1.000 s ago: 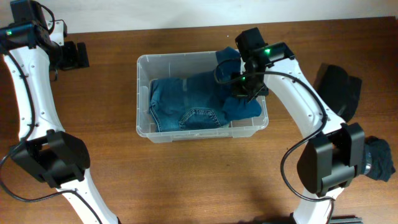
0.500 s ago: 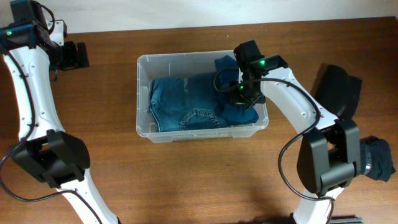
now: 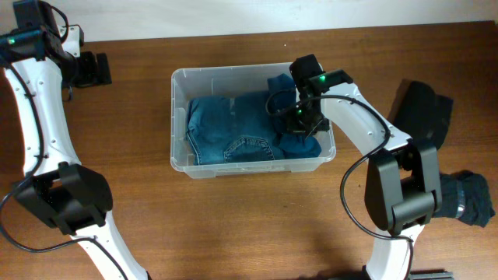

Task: Pack container
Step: 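Place the dark-blue denim item in the bin's right side and release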

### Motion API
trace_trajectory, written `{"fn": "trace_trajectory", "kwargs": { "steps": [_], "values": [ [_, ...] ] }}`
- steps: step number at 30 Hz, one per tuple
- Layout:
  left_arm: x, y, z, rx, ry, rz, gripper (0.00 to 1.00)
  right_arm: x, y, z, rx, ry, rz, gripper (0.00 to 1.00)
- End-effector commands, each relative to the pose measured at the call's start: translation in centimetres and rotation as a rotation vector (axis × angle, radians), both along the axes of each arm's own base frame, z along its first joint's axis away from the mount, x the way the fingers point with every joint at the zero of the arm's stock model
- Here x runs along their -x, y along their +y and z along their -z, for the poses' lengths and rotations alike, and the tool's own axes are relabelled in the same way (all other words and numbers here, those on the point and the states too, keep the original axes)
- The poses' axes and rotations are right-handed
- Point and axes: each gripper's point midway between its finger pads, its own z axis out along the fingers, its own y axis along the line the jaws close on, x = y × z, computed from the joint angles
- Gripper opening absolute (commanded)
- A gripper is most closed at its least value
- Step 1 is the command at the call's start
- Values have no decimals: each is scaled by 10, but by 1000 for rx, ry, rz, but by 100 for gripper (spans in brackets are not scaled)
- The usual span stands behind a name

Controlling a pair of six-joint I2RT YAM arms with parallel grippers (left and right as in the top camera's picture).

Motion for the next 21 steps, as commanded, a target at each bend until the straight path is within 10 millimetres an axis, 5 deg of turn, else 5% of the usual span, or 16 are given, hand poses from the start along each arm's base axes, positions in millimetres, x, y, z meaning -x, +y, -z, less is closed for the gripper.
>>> {"fn": "trace_trajectory", "kwargs": {
  "steps": [1,2,3,6,21],
  "values": [
    [-1,2,6,-1,10,-2,100,18,-12,49,74,123,-22,63],
    [-1,2,6,-1,10,-2,99,18,-12,49,73,124,-24,96],
    [-1,2,6,-1,10,-2,99,19,-10,48,64,125,-35,98],
    [-1,2,6,0,11,-3,99,16,-7,36,51,126,-54,98],
    [-1,2,6,-1,11,-3,100,-29,7,-111,-2,-79,-78,98]
  ]
}}
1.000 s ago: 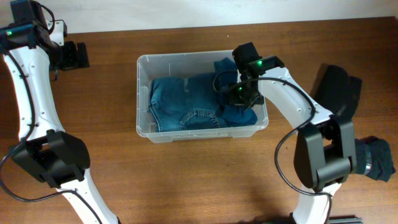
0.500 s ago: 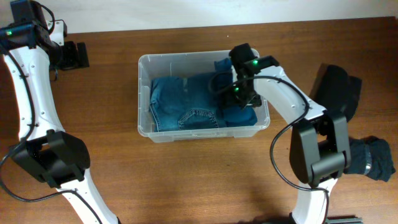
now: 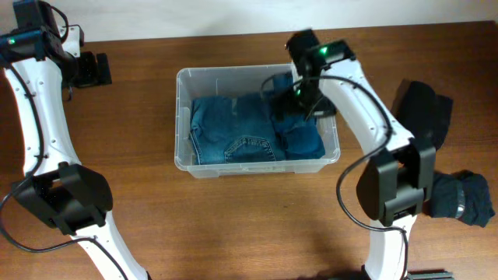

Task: Pack container
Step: 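Place the dark-blue denim item in the bin's right side and release, then grasp the black folded garment with the right gripper and lift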

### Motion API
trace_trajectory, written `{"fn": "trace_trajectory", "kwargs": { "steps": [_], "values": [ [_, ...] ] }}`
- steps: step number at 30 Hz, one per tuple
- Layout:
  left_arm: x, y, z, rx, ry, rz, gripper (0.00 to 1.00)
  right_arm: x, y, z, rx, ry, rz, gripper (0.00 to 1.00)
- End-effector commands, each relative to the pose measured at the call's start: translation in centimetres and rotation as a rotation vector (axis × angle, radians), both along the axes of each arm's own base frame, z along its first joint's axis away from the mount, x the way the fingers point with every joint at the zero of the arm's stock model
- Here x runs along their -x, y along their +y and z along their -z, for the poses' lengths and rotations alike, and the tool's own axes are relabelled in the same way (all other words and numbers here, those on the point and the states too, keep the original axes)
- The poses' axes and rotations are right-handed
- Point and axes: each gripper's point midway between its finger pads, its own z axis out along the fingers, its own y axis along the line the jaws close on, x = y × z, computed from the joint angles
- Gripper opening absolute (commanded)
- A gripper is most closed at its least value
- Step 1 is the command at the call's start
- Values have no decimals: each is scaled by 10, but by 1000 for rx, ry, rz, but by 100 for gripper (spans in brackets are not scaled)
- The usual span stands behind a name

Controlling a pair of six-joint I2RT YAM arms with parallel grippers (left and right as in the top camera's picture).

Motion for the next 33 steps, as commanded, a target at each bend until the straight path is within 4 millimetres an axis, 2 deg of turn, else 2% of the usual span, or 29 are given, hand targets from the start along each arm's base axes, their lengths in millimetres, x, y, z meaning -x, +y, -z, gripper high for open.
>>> {"fn": "trace_trajectory", "kwargs": {
  "steps": [1,4,5,7,10,14,15,18,19,21,22,26,33],
  "values": [
    [-1,2,6,-1,12,-2,99,-16,-2,-46,-13,-108,4,98],
    [-1,2,6,-1,12,-2,99,-19,-13,-88,-5,-178,25,99],
    [-1,2,6,-1,12,-2,99,-19,-17,-96,2,-191,34,98],
    [-1,2,6,-1,12,-2,99,-20,-39,-120,38,-236,76,98],
    [0,2,6,0,14,-3,99,-15,-87,-142,117,-263,170,98],
    [0,2,6,1,14,-4,99,-15,-155,-143,161,-251,299,99],
    [0,3,6,0,14,-3,99,-12,-180,-138,170,-228,357,98],
    [0,3,6,0,14,-3,99,-2,-230,-120,188,-160,470,98],
    [-1,3,6,0,12,-3,99,2,-252,-108,194,-123,508,98],
    [-1,3,6,-1,9,-3,99,6,-278,-84,196,-73,555,98],
    [-2,3,6,-1,8,-3,99,7,-294,-57,182,-31,578,98],
    [-1,3,6,-1,10,-3,99,12,-316,-1,162,26,614,98],
    [-1,2,6,0,11,-3,99,9,-327,56,112,7,652,99]
  ]
}}
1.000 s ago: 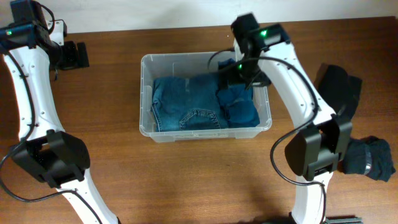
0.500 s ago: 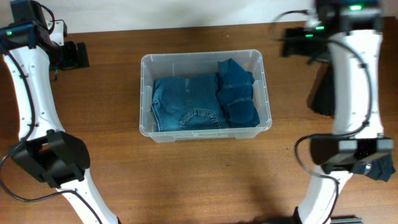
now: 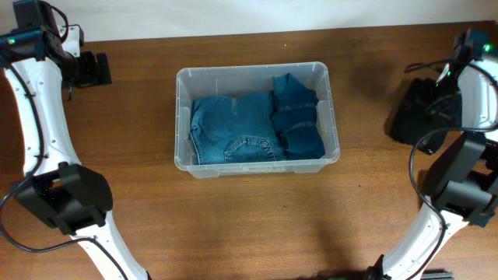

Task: Pack container
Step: 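Grasp the black folded garment with the right gripper and lift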

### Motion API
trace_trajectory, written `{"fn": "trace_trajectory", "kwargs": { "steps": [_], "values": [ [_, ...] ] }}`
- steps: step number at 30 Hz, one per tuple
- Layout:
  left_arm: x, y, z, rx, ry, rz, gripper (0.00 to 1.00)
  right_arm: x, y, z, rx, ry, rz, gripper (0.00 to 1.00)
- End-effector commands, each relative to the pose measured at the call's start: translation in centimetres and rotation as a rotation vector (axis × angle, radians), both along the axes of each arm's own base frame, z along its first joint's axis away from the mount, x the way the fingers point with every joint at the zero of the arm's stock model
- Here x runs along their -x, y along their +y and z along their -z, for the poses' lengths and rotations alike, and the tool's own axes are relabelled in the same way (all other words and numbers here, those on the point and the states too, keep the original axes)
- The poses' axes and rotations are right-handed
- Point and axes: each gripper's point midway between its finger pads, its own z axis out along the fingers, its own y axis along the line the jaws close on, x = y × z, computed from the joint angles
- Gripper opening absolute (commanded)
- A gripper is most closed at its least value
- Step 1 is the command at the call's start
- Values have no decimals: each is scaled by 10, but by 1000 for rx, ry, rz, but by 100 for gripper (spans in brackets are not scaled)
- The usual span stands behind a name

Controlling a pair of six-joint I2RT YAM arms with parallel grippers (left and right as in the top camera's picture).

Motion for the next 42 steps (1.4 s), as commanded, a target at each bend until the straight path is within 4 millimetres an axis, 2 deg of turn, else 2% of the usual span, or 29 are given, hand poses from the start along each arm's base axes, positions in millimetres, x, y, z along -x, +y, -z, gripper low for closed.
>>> {"fn": "trace_trajectory", "kwargs": {
  "steps": [1,5,8,11,14,15,21,22,24,27,34,35,39,42],
  "values": [
    [-1,2,6,0,13,-3,99,-1,1,19,-18,-23,-6,99],
    [0,2,7,1,15,-3,99,-8,-2,36,-3,-56,-8,99],
    [0,2,7,1,16,-3,100,-8,-3,47,3,-68,-7,91],
    [0,2,7,1,16,-3,99,-5,-1,58,0,-61,-6,75],
    [0,2,7,1,15,-3,100,-1,1,64,-6,-49,-3,53],
    [0,2,7,1,15,-3,100,0,1,65,-7,-47,-2,42],
    [0,2,7,1,15,-3,99,2,2,62,-12,-40,5,4],
    [0,2,7,1,15,-3,100,2,2,60,-13,-38,6,4],
    [0,2,7,1,15,-3,99,3,3,50,-15,-35,5,4],
    [0,2,7,1,15,-3,99,-1,6,16,-31,-55,-1,4],
    [0,2,6,1,15,-2,99,-13,31,-83,-116,-190,-81,4],
    [0,2,6,0,14,-2,100,-16,40,-99,-134,-218,-115,4],
    [-1,2,6,-1,10,-2,99,-23,80,-144,-180,-290,-245,4],
    [-1,2,6,0,11,-2,99,-26,118,-165,-182,-309,-333,4]
  ]
}}
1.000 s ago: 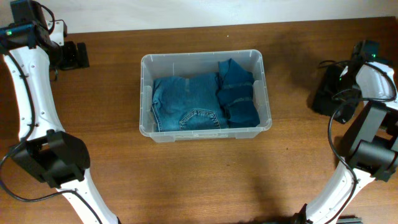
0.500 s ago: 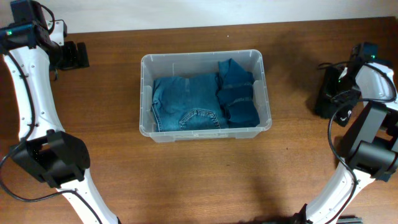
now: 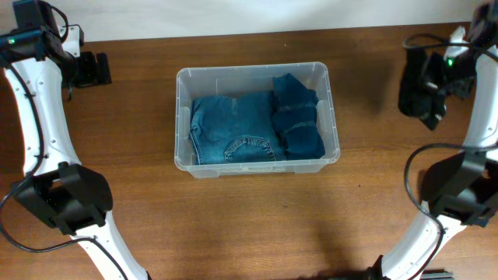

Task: Pack container
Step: 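Grasp the black folded garment with the right gripper and lift, then lower the black garment onto the denim in the bin and release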

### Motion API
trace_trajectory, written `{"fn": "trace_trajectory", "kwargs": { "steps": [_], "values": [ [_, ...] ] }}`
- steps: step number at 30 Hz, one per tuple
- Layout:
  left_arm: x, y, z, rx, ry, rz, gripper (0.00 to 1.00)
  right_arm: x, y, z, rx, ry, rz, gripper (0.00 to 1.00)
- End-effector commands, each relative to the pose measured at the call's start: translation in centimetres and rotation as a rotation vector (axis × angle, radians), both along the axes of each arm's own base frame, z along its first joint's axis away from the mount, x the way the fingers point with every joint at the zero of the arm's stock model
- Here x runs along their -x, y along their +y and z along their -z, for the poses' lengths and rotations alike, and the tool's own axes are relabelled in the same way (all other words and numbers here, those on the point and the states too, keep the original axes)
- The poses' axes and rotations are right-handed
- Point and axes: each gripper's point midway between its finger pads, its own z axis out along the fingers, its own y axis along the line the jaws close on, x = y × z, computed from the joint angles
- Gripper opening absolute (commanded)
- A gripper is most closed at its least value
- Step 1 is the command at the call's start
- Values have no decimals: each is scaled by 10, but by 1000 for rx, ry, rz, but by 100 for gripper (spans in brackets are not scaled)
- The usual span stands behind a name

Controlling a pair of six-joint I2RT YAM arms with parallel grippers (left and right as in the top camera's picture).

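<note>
A clear plastic container [image 3: 180, 117] stands mid-table in the overhead view. Inside it, folded blue jeans [image 3: 233, 128] fill the left part and a darker blue denim piece [image 3: 297, 117] lies along the right wall. Far right, my right gripper [image 3: 437, 76] is shut on a black garment [image 3: 416, 93], which hangs bunched below it, off the table. My left gripper [image 3: 93, 68] rests at the far left corner; its fingers cannot be made out.
The right arm's lower links [image 3: 459, 190] stand at the right edge and hide the table there. The left arm [image 3: 35, 117] runs down the left edge. Bare wood lies in front of the container.
The black garment lay spread on the table under my right gripper. Now it is bunched up, held in that gripper, and sits farther back. The container and the left arm are unchanged.
My right gripper was inside the container on the darker denim piece at its right end. Then it was at the container's far right corner. Then it was out over the black garment at the far right, the denim left inside. Now it holds the black garment.
</note>
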Motion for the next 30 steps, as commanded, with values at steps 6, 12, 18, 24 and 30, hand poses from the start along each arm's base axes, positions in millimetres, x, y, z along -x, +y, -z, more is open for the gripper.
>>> {"fn": "trace_trajectory", "kwargs": {
  "steps": [6,12,18,24,30],
  "values": [
    [-1,2,6,0,11,-2,99,-11,160,-52,-28,-117,-363,4],
    [-4,3,5,-3,0,-3,99,3,244,-44,55,-74,-421,4],
    [-5,3,4,-4,-8,-3,99,22,278,-13,194,8,-254,4],
    [-4,3,5,-3,-4,-3,99,25,277,19,271,49,-185,4],
    [-5,1,5,10,-7,3,99,25,276,62,289,96,-189,4]
  ]
}}
